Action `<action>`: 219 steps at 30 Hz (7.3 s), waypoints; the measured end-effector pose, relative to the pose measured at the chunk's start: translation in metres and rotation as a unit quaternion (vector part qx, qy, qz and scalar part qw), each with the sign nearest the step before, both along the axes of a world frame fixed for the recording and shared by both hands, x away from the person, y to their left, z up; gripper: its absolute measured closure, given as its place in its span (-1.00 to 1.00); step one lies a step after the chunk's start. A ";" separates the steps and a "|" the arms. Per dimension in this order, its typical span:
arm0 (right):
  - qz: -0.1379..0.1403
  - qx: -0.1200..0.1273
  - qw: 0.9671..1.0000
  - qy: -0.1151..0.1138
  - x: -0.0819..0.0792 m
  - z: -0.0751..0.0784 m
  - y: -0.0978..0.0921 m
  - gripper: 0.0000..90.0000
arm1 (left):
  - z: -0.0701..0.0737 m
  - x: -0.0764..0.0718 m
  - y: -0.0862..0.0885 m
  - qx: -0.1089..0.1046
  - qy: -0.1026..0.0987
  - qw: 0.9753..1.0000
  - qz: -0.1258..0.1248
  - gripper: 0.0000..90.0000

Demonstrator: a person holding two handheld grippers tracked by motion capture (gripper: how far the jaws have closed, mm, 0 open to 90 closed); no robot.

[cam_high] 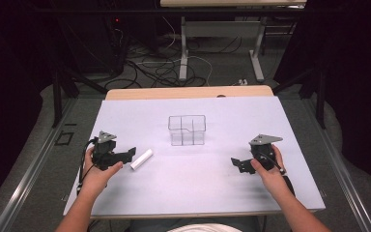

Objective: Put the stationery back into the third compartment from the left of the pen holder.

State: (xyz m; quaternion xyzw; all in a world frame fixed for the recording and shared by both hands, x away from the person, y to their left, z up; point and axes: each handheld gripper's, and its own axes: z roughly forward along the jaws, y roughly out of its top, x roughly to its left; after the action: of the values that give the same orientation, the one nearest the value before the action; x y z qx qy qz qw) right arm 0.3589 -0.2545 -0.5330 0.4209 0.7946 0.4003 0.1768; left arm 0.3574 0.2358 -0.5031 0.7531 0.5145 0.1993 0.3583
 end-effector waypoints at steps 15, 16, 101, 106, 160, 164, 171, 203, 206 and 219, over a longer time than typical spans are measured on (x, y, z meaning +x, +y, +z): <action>0.001 0.009 1.000 0.014 0.000 -0.002 -0.002 -1.00 | 0.011 0.009 -0.007 0.033 0.012 0.999 -0.022 -0.61; 0.003 0.012 1.000 0.013 0.000 -0.001 -0.002 -0.99 | 0.012 0.010 -0.008 0.036 0.014 0.999 -0.023 -0.61; 0.015 0.009 0.999 0.033 0.004 -0.011 -0.006 -0.80 | -0.028 0.063 -0.072 0.166 0.171 0.954 -0.180 0.43; 0.014 0.005 0.999 0.033 0.004 -0.011 -0.005 -0.80 | -0.028 0.064 -0.072 0.168 0.172 0.953 -0.184 0.45; 0.014 0.010 0.999 0.037 0.003 -0.011 -0.004 -0.78 | -0.012 0.063 -0.064 0.137 0.185 0.961 -0.154 0.49; 0.015 0.010 0.999 0.037 0.003 -0.011 -0.004 -0.78 | -0.007 0.061 -0.064 0.132 0.178 0.964 -0.149 0.49; 0.015 0.010 0.999 0.036 0.004 -0.011 -0.004 -0.78 | 0.001 0.061 -0.061 0.108 0.156 0.972 -0.140 0.49; 0.017 0.009 0.999 0.033 0.003 -0.011 -0.004 -0.78 | 0.026 0.053 -0.054 -0.053 -0.010 0.992 -0.116 0.50; 0.015 0.011 0.999 0.033 0.003 -0.011 -0.004 -0.78 | 0.028 0.052 -0.055 -0.066 -0.021 0.991 -0.116 0.49; 0.006 0.018 0.999 0.034 0.003 -0.010 -0.005 -0.78 | 0.035 0.051 -0.067 -0.092 -0.056 0.988 -0.114 0.50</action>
State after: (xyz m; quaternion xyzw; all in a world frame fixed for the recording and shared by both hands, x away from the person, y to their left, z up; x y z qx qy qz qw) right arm 0.3614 -0.2590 -0.5430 0.4329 0.7950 0.4013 0.1397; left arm 0.4082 0.1685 -0.4682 0.7579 0.4210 0.1509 0.4750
